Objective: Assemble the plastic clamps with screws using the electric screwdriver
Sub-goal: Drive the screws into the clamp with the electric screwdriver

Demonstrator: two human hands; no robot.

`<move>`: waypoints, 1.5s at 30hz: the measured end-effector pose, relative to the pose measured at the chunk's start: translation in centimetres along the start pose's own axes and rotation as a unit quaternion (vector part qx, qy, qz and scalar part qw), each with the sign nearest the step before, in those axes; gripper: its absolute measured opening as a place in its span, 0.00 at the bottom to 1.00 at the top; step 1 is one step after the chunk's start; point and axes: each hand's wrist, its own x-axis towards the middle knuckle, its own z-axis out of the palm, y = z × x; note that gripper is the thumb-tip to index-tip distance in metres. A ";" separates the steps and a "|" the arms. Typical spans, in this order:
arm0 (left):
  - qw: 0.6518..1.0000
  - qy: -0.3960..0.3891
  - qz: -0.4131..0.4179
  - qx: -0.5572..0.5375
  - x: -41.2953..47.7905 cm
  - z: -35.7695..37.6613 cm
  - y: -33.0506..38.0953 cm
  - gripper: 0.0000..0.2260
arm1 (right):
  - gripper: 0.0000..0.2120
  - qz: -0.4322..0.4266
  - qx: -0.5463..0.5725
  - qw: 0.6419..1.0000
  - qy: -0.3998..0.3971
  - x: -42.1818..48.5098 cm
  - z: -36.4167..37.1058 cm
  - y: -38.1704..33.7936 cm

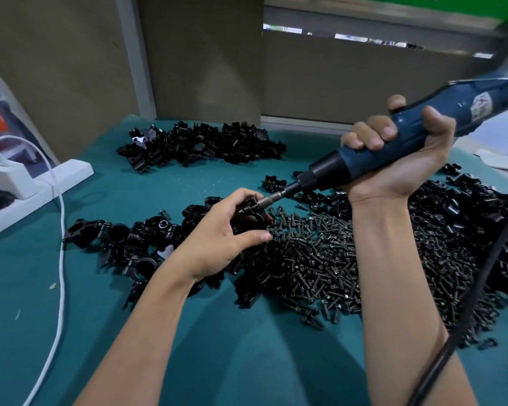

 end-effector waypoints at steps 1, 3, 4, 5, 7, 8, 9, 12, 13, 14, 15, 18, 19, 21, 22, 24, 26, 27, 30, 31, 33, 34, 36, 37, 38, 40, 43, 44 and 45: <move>1.000 0.000 0.000 0.003 0.0 0.0 0.0 0.16 | 0.09 -0.015 0.028 0.999 -0.014 -0.1 0.1 0.4; 1.000 -0.001 -0.001 0.006 0.0 0.0 0.0 0.15 | 0.10 -0.029 0.032 0.999 -0.024 -0.3 0.3 0.9; 1.000 -0.001 -0.001 0.007 0.0 0.0 0.0 0.15 | 0.10 -0.027 0.030 0.999 -0.027 -0.3 0.4 1.0; 1.000 -0.001 -0.001 0.008 0.0 0.0 0.0 0.14 | 0.10 -0.028 0.035 0.999 -0.027 -0.3 0.5 0.9; 1.000 0.000 0.000 0.009 0.0 0.0 -0.1 0.14 | 0.10 -0.026 0.032 0.999 -0.019 -0.1 0.5 0.8; 1.000 0.001 -0.001 0.009 0.0 0.0 -0.1 0.14 | 0.09 -0.025 0.028 0.999 -0.015 -0.1 0.6 0.8; 1.000 0.003 -0.002 0.010 0.0 0.0 -0.1 0.14 | 0.09 -0.026 0.028 0.999 -0.007 -0.1 0.6 0.9; 1.000 0.004 -0.008 0.014 0.0 0.0 -0.1 0.14 | 0.09 -0.025 0.031 0.999 0.016 -0.1 0.5 1.1; 1.000 0.005 -0.010 0.014 0.0 0.0 -0.1 0.15 | 0.08 -0.026 0.031 0.999 0.023 0.0 0.5 1.1; 1.000 0.006 -0.012 0.014 0.0 -0.1 -0.1 0.15 | 0.08 -0.026 0.030 0.999 0.032 0.0 0.5 1.2; 1.000 0.008 -0.014 0.012 0.1 -0.1 -0.1 0.14 | 0.08 -0.027 0.028 0.998 0.044 0.1 0.4 1.3; 1.000 0.012 -0.016 0.013 0.1 -0.2 -0.1 0.14 | 0.08 -0.026 0.029 0.996 0.076 0.2 0.4 1.7; 1.000 0.014 -0.016 0.015 0.1 -0.3 -0.1 0.14 | 0.08 -0.026 0.029 0.996 0.086 0.2 0.4 1.8; 1.000 0.018 -0.017 0.013 0.1 -0.3 -0.2 0.14 | 0.08 -0.024 0.028 0.994 0.104 0.3 0.3 1.9; 1.000 0.020 -0.019 0.010 0.1 -0.3 -0.2 0.14 | 0.08 -0.024 0.028 0.993 0.110 0.3 0.3 1.9; 1.000 0.022 -0.020 0.005 0.1 -0.2 -0.2 0.14 | 0.08 -0.024 0.030 0.992 0.117 0.3 0.2 2.0; 1.000 0.024 -0.019 0.000 0.1 -0.2 -0.2 0.14 | 0.08 -0.024 0.031 0.992 0.118 0.4 0.2 2.0; 1.000 0.025 -0.019 -0.001 0.1 -0.1 -0.2 0.14 | 0.08 -0.024 0.030 0.992 0.119 0.4 0.2 2.0; 0.999 0.027 -0.019 -0.001 0.2 -0.1 -0.2 0.14 | 0.08 -0.024 0.031 0.992 0.119 0.4 0.3 2.1; 0.999 0.027 -0.018 0.001 0.2 -0.1 -0.2 0.14 | 0.08 -0.024 0.032 0.992 0.119 0.3 0.3 2.1; 0.999 0.027 -0.016 0.005 0.2 -0.1 -0.3 0.14 | 0.08 -0.023 0.031 0.992 0.122 0.4 0.3 2.1; 1.000 0.026 -0.015 0.007 0.2 -0.1 -0.3 0.14 | 0.08 -0.022 0.031 0.991 0.125 0.4 0.4 2.1; 1.000 0.025 -0.013 0.007 0.2 -0.1 -0.3 0.14 | 0.08 -0.022 0.031 0.991 0.129 0.4 0.4 2.1; 1.000 0.025 -0.013 0.008 0.2 -0.1 -0.3 0.14 | 0.08 -0.022 0.030 0.991 0.129 0.4 0.4 2.1; 1.000 0.025 -0.012 0.009 0.2 -0.1 -0.3 0.14 | 0.08 -0.022 0.030 0.991 0.129 0.4 0.3 2.1; 1.000 0.024 -0.011 0.012 0.2 0.0 -0.2 0.14 | 0.08 -0.022 0.029 0.991 0.128 0.4 0.4 2.1; 1.000 0.023 -0.010 0.013 0.2 0.0 -0.3 0.13 | 0.08 -0.022 0.029 0.991 0.127 0.3 0.5 2.2; 1.000 0.023 -0.010 0.015 0.2 0.0 -0.3 0.13 | 0.08 -0.023 0.029 0.991 0.127 0.3 0.5 2.1; 1.000 0.023 -0.009 0.018 0.2 0.0 -0.3 0.13 | 0.08 -0.023 0.028 0.991 0.127 0.3 0.5 2.1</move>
